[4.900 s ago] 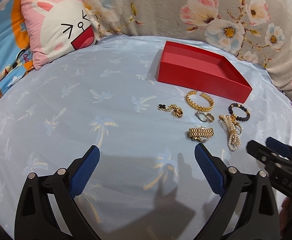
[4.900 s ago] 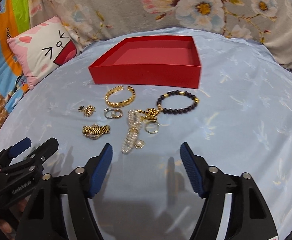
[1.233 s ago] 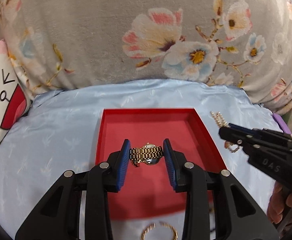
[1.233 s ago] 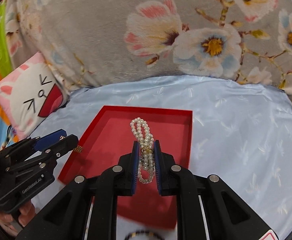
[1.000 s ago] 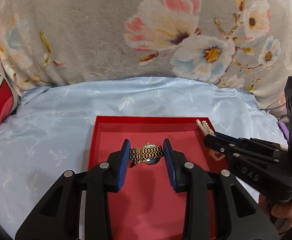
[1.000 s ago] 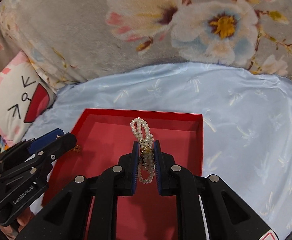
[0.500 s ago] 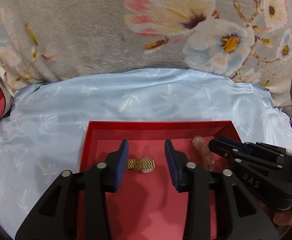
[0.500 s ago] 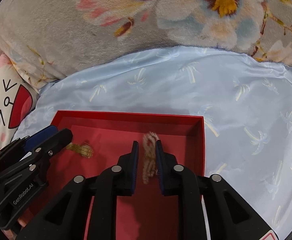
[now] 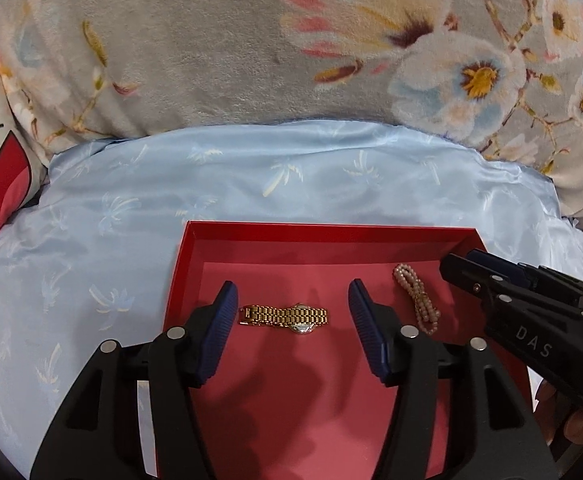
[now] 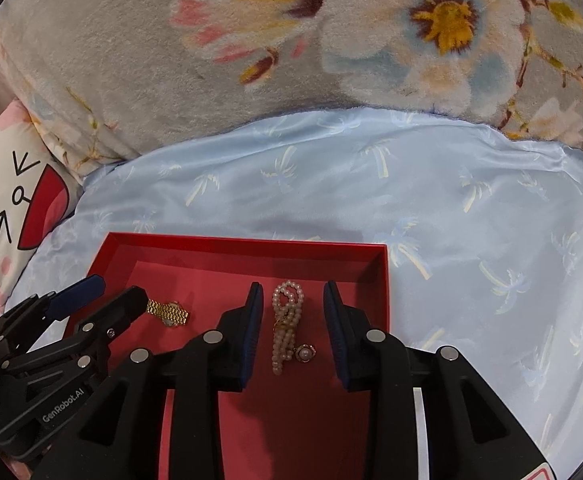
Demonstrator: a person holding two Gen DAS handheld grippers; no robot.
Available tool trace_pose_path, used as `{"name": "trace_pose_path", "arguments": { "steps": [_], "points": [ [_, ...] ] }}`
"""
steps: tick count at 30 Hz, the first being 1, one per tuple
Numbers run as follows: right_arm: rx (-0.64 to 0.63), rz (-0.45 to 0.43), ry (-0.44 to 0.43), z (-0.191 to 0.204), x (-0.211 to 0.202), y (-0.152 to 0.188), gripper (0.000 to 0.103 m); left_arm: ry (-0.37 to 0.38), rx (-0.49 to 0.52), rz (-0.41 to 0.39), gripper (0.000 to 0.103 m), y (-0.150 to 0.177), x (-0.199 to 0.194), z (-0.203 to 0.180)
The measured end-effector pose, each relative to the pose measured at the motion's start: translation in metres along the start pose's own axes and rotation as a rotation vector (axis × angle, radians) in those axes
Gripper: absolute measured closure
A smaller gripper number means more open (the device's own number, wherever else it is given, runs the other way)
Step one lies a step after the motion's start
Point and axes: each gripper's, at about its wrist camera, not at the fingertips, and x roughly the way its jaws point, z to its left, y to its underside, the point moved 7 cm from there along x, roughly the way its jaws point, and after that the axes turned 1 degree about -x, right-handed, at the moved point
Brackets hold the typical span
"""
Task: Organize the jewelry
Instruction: 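Open the right tool releasing the pearls while the left tool releases the watch in the box, then withdraw both tools from the red box back toward the remaining jewelry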
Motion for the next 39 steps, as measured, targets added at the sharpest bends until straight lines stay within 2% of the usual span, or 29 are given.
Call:
{"name": "trace_pose_path", "arguments": {
  "steps": [4, 5, 7, 9, 12, 15, 19, 23, 29, 39],
  "points": [
    [0.013, -0.070, -0.030, -0.003, -0.041, 0.010, 0.072, 0.009, -0.047, -0.084, 0.047, -0.007, -0.033, 0.013],
    [0.010, -0.083, -0.037, -0.003, -0.054, 0.016, 0.071, 0.016, -0.053, -0.106, 0.044, -0.006, -0.047, 0.017],
    [-0.010, -0.099, -0.036, -0.003, -0.082, 0.039, 0.070, 0.016, -0.054, -0.148, 0.034, 0.000, -0.074, 0.022],
    [-0.016, -0.108, -0.039, -0.005, -0.108, 0.072, 0.067, 0.015, -0.053, -0.167, 0.031, 0.018, -0.101, 0.029],
    [-0.011, -0.087, -0.048, -0.011, -0.134, 0.121, 0.067, -0.008, -0.042, -0.159, 0.031, 0.055, -0.129, 0.038],
    [-0.007, -0.053, -0.027, -0.017, -0.153, 0.174, 0.067, -0.016, -0.064, -0.109, 0.031, 0.100, -0.146, 0.048],
    [0.003, -0.013, -0.015, -0.019, -0.167, 0.224, 0.067, -0.066, -0.046, -0.070, 0.031, 0.155, -0.161, 0.051],
    [0.031, 0.025, -0.030, -0.016, -0.173, 0.259, 0.067, -0.044, -0.072, -0.052, 0.031, 0.192, -0.169, 0.044],
    [0.047, 0.045, -0.065, -0.004, -0.171, 0.273, 0.067, -0.006, -0.083, -0.036, 0.031, 0.218, -0.168, 0.030],
    [0.056, 0.024, -0.057, 0.012, -0.152, 0.243, 0.067, -0.022, -0.082, -0.025, 0.031, 0.229, -0.166, 0.037]
  ]
}}
